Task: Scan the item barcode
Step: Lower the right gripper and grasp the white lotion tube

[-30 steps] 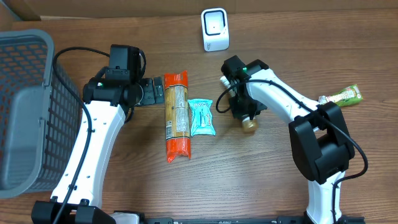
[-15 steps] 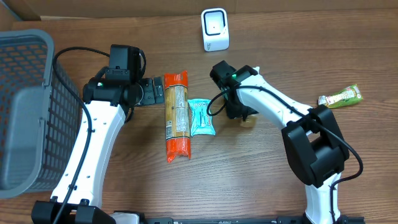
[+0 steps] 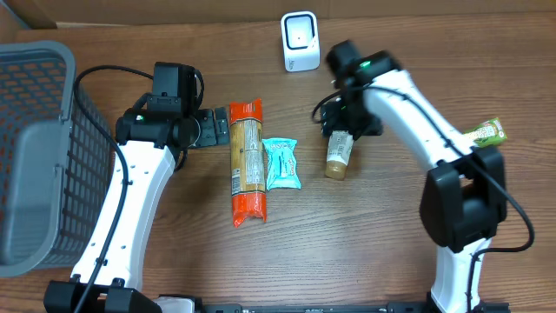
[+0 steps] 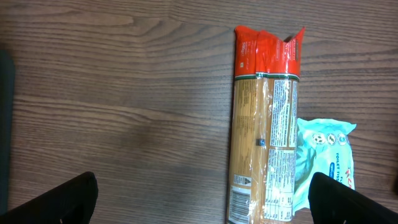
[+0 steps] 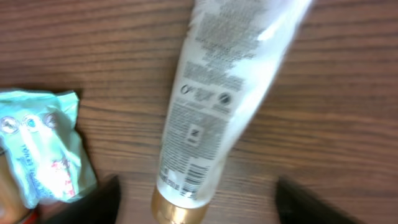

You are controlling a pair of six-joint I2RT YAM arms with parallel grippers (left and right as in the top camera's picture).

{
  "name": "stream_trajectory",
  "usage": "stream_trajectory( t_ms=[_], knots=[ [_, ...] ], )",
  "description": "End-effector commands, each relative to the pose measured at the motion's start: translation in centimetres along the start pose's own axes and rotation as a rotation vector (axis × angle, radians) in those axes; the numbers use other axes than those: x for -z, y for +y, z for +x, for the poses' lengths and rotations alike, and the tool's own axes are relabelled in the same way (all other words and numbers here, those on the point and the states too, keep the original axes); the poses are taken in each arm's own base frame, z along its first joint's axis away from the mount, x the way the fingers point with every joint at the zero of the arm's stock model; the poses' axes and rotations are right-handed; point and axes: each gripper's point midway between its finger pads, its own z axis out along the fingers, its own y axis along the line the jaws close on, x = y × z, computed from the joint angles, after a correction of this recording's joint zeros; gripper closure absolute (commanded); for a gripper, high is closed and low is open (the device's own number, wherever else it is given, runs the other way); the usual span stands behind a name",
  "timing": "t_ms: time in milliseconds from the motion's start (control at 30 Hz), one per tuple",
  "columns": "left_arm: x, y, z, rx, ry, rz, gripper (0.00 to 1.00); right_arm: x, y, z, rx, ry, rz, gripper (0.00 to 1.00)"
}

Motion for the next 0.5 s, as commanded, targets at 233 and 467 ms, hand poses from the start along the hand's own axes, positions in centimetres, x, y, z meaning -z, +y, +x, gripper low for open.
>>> stream_trajectory(
  t_ms=[233, 467],
  knots=[
    [0.1, 0.0, -0.2, -0.024, -0.006, -0.007, 0.00, -3.5, -1.7, 2.2, -0.112, 0.151, -0.397, 0.01],
    [0.1, 0.1, -0.2, -0.024, -0.006, -0.007, 0.01, -7.2, -1.4, 3.0, -0.078, 0.111, -0.408, 0.04]
  ],
)
